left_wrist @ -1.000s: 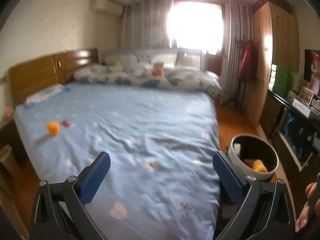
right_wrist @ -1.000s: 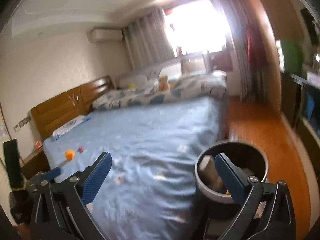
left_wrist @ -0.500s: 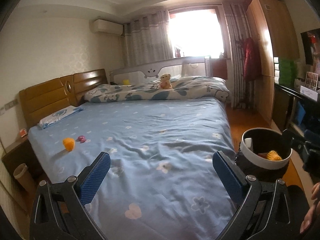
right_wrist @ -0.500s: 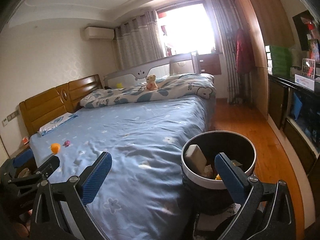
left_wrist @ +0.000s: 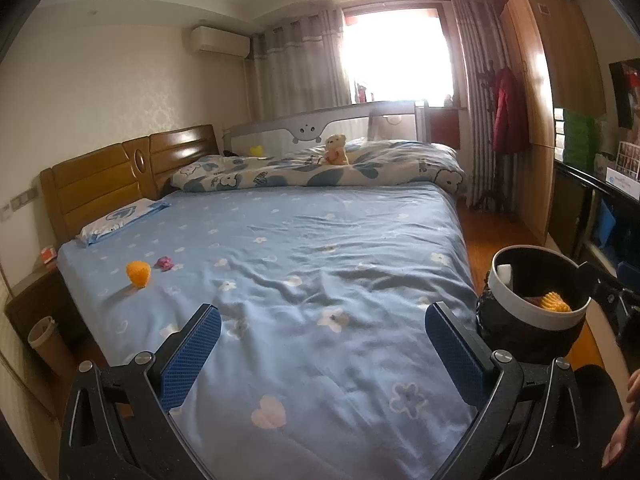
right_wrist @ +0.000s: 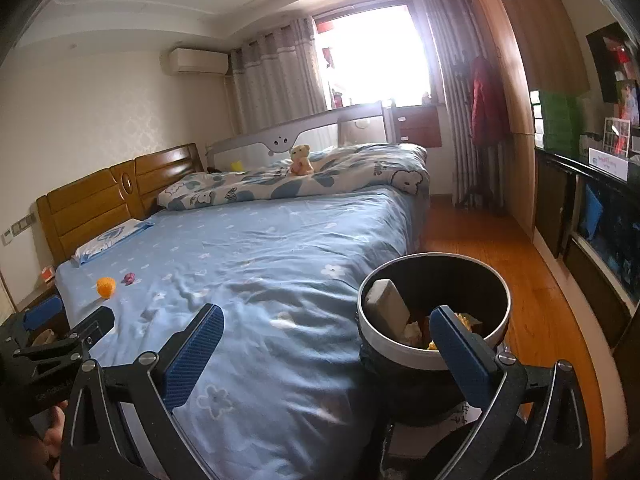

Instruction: Collect trash

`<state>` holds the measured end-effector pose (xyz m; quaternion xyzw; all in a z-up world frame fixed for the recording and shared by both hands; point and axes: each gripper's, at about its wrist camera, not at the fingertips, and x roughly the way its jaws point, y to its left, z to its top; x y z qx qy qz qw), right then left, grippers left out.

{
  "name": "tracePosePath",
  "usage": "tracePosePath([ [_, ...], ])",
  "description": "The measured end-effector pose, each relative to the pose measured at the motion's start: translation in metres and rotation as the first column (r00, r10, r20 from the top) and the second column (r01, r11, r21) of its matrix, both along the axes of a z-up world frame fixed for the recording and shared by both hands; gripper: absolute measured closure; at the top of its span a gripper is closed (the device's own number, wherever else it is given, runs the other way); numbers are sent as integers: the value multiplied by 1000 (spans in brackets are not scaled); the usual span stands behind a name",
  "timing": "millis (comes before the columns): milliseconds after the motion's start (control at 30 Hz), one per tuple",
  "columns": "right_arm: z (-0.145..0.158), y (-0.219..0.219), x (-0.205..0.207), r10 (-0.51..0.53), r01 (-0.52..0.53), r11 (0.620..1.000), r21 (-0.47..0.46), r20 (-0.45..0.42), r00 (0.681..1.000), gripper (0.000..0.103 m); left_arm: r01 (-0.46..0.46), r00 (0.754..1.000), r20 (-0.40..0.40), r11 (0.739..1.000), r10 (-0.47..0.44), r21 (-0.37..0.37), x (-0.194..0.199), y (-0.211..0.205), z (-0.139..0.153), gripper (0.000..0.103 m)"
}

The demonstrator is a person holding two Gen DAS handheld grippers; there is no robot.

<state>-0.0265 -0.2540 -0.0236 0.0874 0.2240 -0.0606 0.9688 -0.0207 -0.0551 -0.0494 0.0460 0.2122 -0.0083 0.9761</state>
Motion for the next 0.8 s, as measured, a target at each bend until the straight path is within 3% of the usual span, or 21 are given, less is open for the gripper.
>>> tracePosePath([
  [800, 4, 1, -3, 0, 0, 1000, -9, 6, 1000, 0, 21, 1000, 8, 1000, -21, -1, -4, 4, -4, 0],
])
